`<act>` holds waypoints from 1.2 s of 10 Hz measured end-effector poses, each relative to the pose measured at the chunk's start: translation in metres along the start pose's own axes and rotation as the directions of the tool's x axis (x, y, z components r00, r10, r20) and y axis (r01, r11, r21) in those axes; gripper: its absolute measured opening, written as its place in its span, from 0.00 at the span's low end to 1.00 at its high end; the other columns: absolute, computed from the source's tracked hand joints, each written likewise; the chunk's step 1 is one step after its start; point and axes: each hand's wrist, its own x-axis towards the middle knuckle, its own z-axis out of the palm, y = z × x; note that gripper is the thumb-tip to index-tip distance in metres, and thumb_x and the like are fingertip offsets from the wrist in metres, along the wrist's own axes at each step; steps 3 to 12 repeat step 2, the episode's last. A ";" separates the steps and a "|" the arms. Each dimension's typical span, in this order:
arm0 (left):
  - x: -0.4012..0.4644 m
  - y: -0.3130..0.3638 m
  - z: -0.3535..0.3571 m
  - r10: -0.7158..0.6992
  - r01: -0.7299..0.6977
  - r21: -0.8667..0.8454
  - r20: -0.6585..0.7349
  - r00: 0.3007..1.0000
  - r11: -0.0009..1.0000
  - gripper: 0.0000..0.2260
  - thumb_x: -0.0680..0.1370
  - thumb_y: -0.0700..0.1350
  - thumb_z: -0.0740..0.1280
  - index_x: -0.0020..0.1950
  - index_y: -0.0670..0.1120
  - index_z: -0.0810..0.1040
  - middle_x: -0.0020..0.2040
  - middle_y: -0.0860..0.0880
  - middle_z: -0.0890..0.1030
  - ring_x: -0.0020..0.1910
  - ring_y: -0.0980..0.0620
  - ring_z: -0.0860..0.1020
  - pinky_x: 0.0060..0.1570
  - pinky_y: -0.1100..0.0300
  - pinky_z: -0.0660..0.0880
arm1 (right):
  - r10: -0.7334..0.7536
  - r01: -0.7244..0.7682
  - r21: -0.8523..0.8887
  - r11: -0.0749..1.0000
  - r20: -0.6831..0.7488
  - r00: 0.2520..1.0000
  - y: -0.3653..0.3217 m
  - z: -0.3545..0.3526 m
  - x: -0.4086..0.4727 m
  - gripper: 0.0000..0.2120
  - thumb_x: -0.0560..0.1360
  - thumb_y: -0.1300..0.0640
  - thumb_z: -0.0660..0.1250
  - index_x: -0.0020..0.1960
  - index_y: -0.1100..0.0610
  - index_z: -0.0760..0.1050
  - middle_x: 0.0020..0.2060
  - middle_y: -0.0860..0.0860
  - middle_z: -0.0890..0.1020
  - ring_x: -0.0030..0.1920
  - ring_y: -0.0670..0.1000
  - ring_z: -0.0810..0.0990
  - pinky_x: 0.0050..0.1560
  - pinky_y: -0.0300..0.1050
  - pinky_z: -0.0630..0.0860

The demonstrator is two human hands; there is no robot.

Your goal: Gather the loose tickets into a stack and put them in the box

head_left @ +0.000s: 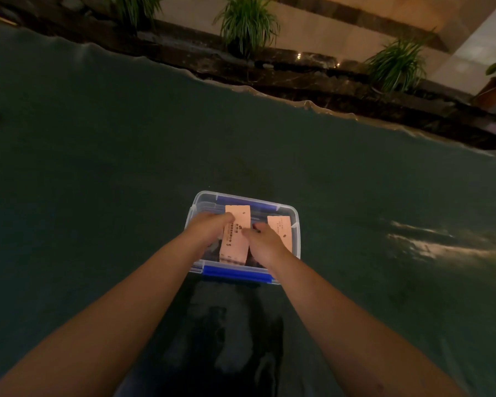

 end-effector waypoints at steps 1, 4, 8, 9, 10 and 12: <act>-0.015 0.006 -0.008 0.097 -0.096 0.044 -0.028 0.995 0.994 0.07 0.80 0.50 0.70 0.57 0.53 0.81 0.50 0.51 0.85 0.50 0.51 0.83 0.43 0.53 0.82 | -0.103 0.103 0.001 0.995 0.004 0.995 -0.001 -0.012 -0.013 0.04 0.86 0.51 0.62 0.53 0.45 0.74 0.57 0.49 0.83 0.56 0.52 0.83 0.48 0.43 0.78; -0.046 0.013 -0.007 0.336 -0.289 0.287 -0.132 0.932 0.913 0.15 0.79 0.50 0.71 0.65 0.53 0.78 0.57 0.53 0.81 0.56 0.53 0.80 0.36 0.63 0.73 | -0.237 0.236 -0.020 0.972 -0.052 0.970 -0.002 -0.038 -0.038 0.04 0.84 0.53 0.65 0.51 0.46 0.75 0.49 0.42 0.81 0.53 0.47 0.80 0.40 0.39 0.73; -0.046 0.013 -0.007 0.336 -0.289 0.287 -0.132 0.932 0.913 0.15 0.79 0.50 0.71 0.65 0.53 0.78 0.57 0.53 0.81 0.56 0.53 0.80 0.36 0.63 0.73 | -0.237 0.236 -0.020 0.972 -0.052 0.970 -0.002 -0.038 -0.038 0.04 0.84 0.53 0.65 0.51 0.46 0.75 0.49 0.42 0.81 0.53 0.47 0.80 0.40 0.39 0.73; -0.046 0.013 -0.007 0.336 -0.289 0.287 -0.132 0.932 0.913 0.15 0.79 0.50 0.71 0.65 0.53 0.78 0.57 0.53 0.81 0.56 0.53 0.80 0.36 0.63 0.73 | -0.237 0.236 -0.020 0.972 -0.052 0.970 -0.002 -0.038 -0.038 0.04 0.84 0.53 0.65 0.51 0.46 0.75 0.49 0.42 0.81 0.53 0.47 0.80 0.40 0.39 0.73; -0.046 0.013 -0.007 0.336 -0.289 0.287 -0.132 0.932 0.913 0.15 0.79 0.50 0.71 0.65 0.53 0.78 0.57 0.53 0.81 0.56 0.53 0.80 0.36 0.63 0.73 | -0.237 0.236 -0.020 0.972 -0.052 0.970 -0.002 -0.038 -0.038 0.04 0.84 0.53 0.65 0.51 0.46 0.75 0.49 0.42 0.81 0.53 0.47 0.80 0.40 0.39 0.73; -0.046 0.013 -0.007 0.336 -0.289 0.287 -0.132 0.932 0.913 0.15 0.79 0.50 0.71 0.65 0.53 0.78 0.57 0.53 0.81 0.56 0.53 0.80 0.36 0.63 0.73 | -0.237 0.236 -0.020 0.972 -0.052 0.970 -0.002 -0.038 -0.038 0.04 0.84 0.53 0.65 0.51 0.46 0.75 0.49 0.42 0.81 0.53 0.47 0.80 0.40 0.39 0.73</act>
